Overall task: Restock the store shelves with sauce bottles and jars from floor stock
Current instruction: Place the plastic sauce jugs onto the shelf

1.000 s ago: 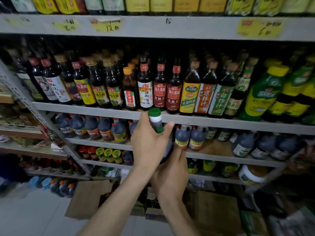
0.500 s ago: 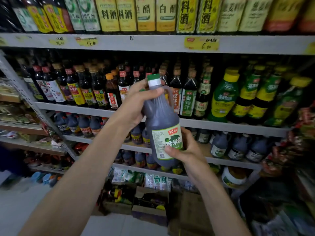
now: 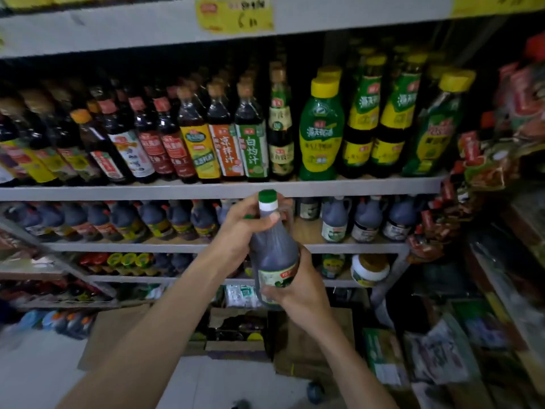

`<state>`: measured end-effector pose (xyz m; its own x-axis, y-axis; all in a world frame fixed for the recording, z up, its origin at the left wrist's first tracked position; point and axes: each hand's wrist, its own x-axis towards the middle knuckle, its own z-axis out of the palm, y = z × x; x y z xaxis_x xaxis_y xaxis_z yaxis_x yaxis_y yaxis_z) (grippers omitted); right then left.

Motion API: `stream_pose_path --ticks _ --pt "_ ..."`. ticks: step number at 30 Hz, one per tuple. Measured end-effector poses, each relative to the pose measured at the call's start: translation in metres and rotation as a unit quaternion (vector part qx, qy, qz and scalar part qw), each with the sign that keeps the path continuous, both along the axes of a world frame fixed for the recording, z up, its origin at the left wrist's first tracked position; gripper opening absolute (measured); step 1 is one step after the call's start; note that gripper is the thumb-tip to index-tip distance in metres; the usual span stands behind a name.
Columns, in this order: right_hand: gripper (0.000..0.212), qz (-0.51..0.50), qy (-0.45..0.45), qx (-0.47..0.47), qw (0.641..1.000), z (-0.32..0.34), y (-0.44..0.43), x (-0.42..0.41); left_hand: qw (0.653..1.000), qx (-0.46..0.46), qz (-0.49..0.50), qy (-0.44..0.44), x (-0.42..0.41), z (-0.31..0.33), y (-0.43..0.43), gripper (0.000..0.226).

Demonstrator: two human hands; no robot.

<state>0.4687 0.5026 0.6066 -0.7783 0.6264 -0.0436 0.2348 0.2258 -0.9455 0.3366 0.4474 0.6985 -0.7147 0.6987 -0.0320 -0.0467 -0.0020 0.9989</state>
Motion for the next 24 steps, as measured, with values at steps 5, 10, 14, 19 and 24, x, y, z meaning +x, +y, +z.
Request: stream_pose_path --ticks 5,10,14,19,24 --pt "0.084 -0.078 0.016 -0.005 0.997 -0.084 0.059 -0.041 0.99 -0.078 -0.002 0.118 -0.032 -0.081 0.058 0.024" --pt "0.087 -0.188 0.036 0.003 0.981 -0.164 0.11 -0.099 0.979 -0.158 0.038 0.12 -0.074 -0.185 0.088 0.03" --pt "0.093 -0.234 0.069 0.065 0.968 -0.214 0.13 -0.138 0.957 -0.228 0.067 0.168 -0.111 -0.262 0.079 0.02" --pt "0.096 -0.236 0.064 0.126 0.961 -0.249 0.136 -0.167 0.964 -0.213 0.063 0.147 -0.134 -0.31 0.076 0.021" --pt "0.099 -0.241 0.044 0.137 0.96 -0.256 0.151 -0.214 0.967 -0.191 0.046 0.163 -0.15 -0.322 0.092 0.022"
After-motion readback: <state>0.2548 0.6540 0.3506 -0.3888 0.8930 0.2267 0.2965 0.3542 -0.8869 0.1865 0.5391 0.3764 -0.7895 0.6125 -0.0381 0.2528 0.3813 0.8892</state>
